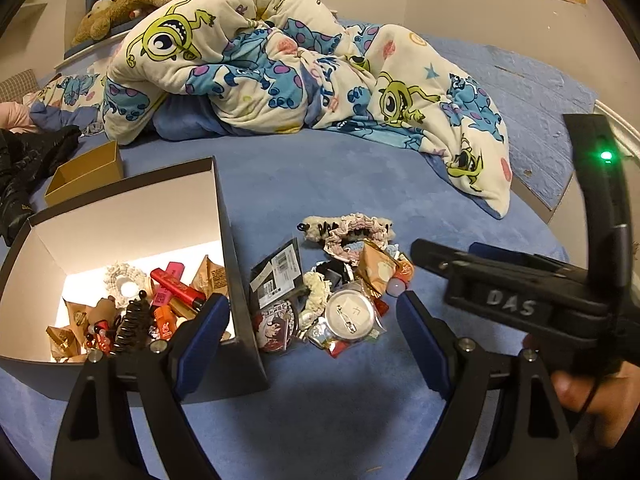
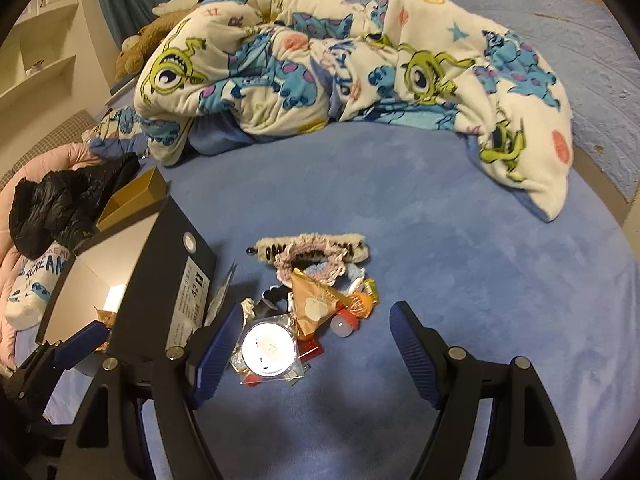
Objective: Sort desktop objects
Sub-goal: 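Move both tools back to the pile, right tool toward the orange snack packet, then grasp the orange snack packet with the right tool and lift it, then grasp the white-and-red round item with the left tool, then carry the snack packet and round item over the shoebox with both tools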
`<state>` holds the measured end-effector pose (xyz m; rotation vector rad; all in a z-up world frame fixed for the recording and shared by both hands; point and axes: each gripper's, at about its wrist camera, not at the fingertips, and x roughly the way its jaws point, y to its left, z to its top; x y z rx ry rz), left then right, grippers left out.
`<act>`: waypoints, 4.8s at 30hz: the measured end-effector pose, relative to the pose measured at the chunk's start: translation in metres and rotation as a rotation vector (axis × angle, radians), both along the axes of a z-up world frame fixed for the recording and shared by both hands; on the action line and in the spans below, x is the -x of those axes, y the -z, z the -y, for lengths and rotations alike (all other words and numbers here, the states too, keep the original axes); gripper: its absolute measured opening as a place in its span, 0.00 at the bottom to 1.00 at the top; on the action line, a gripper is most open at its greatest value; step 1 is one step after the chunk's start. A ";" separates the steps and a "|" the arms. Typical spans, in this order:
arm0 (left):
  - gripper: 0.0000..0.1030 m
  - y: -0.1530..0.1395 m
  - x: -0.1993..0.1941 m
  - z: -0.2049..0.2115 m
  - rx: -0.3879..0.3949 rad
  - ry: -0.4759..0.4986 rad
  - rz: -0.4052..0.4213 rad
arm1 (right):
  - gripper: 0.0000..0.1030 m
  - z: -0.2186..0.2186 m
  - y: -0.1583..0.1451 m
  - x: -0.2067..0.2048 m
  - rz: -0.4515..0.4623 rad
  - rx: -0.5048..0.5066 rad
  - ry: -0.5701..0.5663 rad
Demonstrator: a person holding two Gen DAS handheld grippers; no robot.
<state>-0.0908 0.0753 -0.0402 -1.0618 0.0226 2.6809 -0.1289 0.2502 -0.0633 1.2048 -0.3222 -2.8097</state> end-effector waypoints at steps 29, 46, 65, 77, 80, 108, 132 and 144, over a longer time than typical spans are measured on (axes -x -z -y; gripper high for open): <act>0.91 0.010 -0.004 0.000 0.056 0.043 -0.069 | 0.42 0.017 0.091 0.065 0.089 -0.129 -0.032; 0.91 0.003 -0.013 -0.002 -0.003 0.003 -0.075 | 0.24 -0.009 0.075 0.042 0.035 -0.050 -0.021; 0.91 0.003 -0.004 -0.083 -0.099 0.232 -0.093 | 0.23 -0.091 0.036 -0.009 -0.071 -0.028 0.092; 0.90 0.071 0.064 -0.118 -0.112 0.309 0.077 | 0.24 -0.167 0.019 -0.037 -0.136 0.065 0.246; 0.90 0.086 0.069 -0.122 -0.082 0.317 0.102 | 0.24 -0.167 0.021 -0.036 -0.131 0.067 0.237; 0.22 0.114 0.077 -0.123 0.017 0.341 0.111 | 0.24 -0.154 0.015 -0.038 -0.136 0.056 0.203; 0.22 0.024 0.047 -0.071 -0.042 0.194 0.008 | 0.24 -0.096 -0.015 -0.023 -0.159 0.009 0.084; 0.22 -0.029 0.033 -0.012 -0.028 0.091 -0.061 | 0.24 -0.035 -0.045 -0.024 -0.174 -0.040 -0.018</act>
